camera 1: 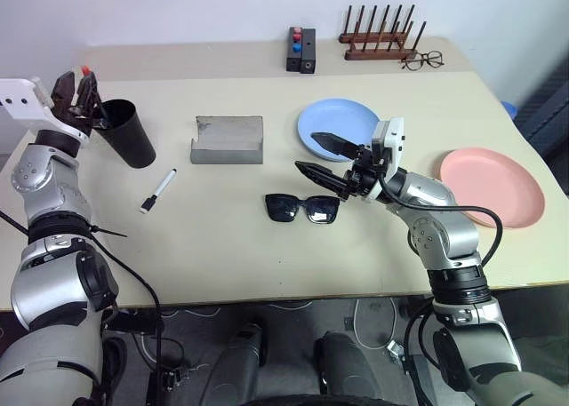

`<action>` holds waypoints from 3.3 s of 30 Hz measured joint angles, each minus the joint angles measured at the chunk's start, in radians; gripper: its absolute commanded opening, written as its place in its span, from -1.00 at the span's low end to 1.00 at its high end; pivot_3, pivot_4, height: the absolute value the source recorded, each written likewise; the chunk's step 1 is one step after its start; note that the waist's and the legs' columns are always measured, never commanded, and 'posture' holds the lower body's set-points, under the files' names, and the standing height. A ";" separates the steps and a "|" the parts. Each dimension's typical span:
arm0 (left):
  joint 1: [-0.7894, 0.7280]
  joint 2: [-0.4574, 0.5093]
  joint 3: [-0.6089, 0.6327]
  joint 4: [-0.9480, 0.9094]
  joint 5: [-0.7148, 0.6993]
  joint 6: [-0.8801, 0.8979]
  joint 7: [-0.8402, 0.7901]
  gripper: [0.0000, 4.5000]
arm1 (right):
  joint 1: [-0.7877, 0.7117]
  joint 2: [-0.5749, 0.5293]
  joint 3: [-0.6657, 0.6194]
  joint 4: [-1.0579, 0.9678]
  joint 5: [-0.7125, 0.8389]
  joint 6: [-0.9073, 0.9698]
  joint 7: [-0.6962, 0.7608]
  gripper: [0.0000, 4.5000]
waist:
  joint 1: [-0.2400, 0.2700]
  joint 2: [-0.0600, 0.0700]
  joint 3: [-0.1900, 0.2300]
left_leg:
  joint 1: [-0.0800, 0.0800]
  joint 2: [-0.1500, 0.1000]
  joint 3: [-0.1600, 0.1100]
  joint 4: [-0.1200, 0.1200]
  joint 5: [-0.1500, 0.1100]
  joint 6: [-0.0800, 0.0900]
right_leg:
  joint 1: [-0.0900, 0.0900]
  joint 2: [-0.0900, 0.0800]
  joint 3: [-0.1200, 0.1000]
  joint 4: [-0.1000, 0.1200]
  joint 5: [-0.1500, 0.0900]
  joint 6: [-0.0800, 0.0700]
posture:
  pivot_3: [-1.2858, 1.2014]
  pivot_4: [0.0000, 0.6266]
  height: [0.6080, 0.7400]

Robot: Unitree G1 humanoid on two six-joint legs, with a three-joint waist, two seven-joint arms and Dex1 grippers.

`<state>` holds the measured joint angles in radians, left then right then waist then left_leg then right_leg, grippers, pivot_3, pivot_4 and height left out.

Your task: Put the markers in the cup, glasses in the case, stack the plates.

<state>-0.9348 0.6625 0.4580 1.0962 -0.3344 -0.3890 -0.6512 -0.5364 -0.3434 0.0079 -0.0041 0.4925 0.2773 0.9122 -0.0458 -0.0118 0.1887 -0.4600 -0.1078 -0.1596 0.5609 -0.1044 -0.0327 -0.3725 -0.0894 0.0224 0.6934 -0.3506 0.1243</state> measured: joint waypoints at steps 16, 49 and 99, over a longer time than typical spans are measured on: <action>0.230 0.120 -0.157 -0.733 -0.031 0.726 0.007 0.99 | 0.001 0.000 0.020 0.006 -0.017 -0.001 0.006 0.55 | -0.021 0.000 0.000 | 0.000 0.001 0.000 -0.001 0.001 -0.001 | -0.002 0.001 0.002 0.004 0.000 -0.001 | 0.03 -0.52 0.98; 0.375 0.121 -0.339 -0.876 -0.036 1.373 0.124 0.99 | 0.018 0.020 0.028 0.030 -0.042 -0.043 -0.002 0.55 | 0.007 0.000 0.000 | 0.001 0.001 -0.001 -0.001 0.001 -0.003 | -0.002 0.001 0.003 0.004 -0.001 -0.001 | 0.03 -0.52 0.98; 0.490 0.460 -0.382 -1.078 -0.134 1.737 -0.138 0.98 | 0.026 0.031 0.062 0.028 -0.080 -0.069 -0.002 0.55 | 0.004 0.001 0.000 | 0.001 0.001 0.000 -0.004 0.000 -0.004 | -0.006 -0.002 0.003 0.002 -0.001 -0.003 | 0.03 -0.52 0.98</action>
<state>-0.4449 1.1226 0.0764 0.0179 -0.4687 1.3477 -0.7892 -0.5101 -0.3121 0.0694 0.0242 0.4123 0.2084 0.9098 -0.0422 -0.0106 0.1889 -0.4586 -0.1065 -0.1595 0.5572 -0.1041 -0.0368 -0.3786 -0.0916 0.0250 0.6954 -0.3519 0.1218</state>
